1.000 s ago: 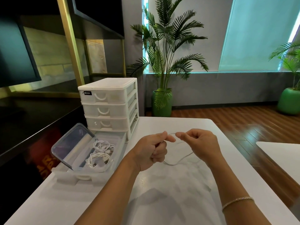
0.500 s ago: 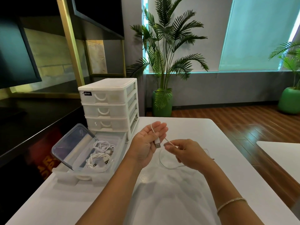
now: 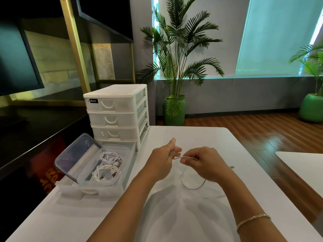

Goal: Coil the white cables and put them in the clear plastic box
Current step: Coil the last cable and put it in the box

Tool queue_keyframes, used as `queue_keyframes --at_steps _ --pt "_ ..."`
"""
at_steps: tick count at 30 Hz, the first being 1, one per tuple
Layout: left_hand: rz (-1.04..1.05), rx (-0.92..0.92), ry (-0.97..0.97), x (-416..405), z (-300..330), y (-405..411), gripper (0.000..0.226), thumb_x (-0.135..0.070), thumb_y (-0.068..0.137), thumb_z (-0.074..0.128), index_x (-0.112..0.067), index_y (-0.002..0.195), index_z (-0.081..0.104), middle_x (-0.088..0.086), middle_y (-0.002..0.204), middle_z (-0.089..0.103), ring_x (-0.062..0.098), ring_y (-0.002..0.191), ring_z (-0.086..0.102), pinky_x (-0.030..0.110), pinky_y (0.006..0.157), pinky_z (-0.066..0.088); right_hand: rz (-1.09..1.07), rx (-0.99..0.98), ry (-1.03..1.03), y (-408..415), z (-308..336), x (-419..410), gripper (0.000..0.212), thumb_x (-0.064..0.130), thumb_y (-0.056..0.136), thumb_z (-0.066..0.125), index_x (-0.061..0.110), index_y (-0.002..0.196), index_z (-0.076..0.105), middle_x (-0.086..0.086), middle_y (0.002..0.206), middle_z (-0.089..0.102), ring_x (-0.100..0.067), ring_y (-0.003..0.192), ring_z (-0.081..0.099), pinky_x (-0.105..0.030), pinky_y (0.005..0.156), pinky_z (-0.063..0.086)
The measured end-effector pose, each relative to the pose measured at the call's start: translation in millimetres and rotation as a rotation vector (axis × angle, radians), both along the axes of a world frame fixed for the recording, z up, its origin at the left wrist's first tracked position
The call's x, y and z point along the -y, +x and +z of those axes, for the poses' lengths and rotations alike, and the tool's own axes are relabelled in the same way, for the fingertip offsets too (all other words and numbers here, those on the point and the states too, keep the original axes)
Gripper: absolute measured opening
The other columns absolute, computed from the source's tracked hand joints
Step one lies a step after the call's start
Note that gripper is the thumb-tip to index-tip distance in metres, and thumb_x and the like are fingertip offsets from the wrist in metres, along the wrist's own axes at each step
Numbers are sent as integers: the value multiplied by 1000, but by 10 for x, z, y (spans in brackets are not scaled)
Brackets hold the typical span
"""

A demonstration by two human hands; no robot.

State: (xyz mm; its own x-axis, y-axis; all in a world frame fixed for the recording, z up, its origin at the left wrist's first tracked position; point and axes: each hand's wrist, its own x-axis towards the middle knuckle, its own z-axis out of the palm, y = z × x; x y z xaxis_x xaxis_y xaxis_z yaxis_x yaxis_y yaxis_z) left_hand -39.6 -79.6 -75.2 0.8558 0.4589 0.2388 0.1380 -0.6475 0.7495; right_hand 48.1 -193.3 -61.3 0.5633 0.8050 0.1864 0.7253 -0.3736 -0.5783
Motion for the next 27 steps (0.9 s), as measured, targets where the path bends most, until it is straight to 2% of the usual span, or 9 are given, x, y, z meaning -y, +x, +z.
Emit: queue_keyframes --at_steps 3,5,7,9,11,16,18,22,27 --pt "-28 -103 134 25 2 9 47 -16 100 34 -19 146 26 2 123 61 17 112 56 29 103 40 -49 15 91 3 9 5 22 31 85 63 16 98 74 2 91 71 -8 71 55 -17 68 46" --pt "-57 -137 137 26 -14 9 40 -21 101 32 -20 140 40 2 109 63 14 98 58 32 99 45 -112 32 160 18 10 8 17 28 82 67 15 91 74 3 88 70 -6 72 56 -21 71 49" --pt "-84 -113 53 15 -42 7 36 -21 101 30 -12 117 60 -1 88 62 10 78 55 31 87 51 -177 16 251 40 17 23 12 28 78 72 17 80 70 8 75 64 -6 65 53 -18 64 46" --pt "-100 -70 -68 13 -62 11 41 -16 101 27 0 102 65 -7 70 57 9 65 51 21 70 47 -225 3 316 65 18 38 14 29 75 74 19 74 64 12 68 57 -6 61 51 -15 58 41" --pt "-127 -38 -148 24 -43 12 45 -16 101 25 5 97 65 -13 61 53 8 58 49 14 64 40 -241 -24 357 86 15 46 14 28 75 74 19 74 64 10 69 58 -7 63 52 -14 57 40" --pt "-185 25 -340 73 14 -1 37 -26 102 27 -20 93 62 -5 58 43 7 55 40 13 59 40 -213 -129 396 100 -5 33 14 29 80 69 15 81 68 3 78 64 -14 77 59 -28 71 49" --pt "-180 55 -385 68 20 -17 35 -28 101 29 -19 95 63 -8 54 43 6 53 41 12 56 40 -215 -155 396 103 -14 24 17 31 82 65 14 84 68 4 77 62 -12 75 56 -28 71 47" --pt "-177 95 -520 43 50 -42 35 -23 101 31 -13 98 65 -12 47 46 3 44 43 8 49 39 -248 -191 393 132 -37 14 22 35 86 60 13 84 61 6 68 53 -10 63 48 -20 59 39" --pt "-130 27 -612 71 67 -46 37 -27 100 34 -16 87 67 -9 52 59 4 45 49 9 49 41 -284 -192 400 142 -65 -15 27 42 88 53 15 86 52 3 67 51 -10 60 45 -20 56 36"
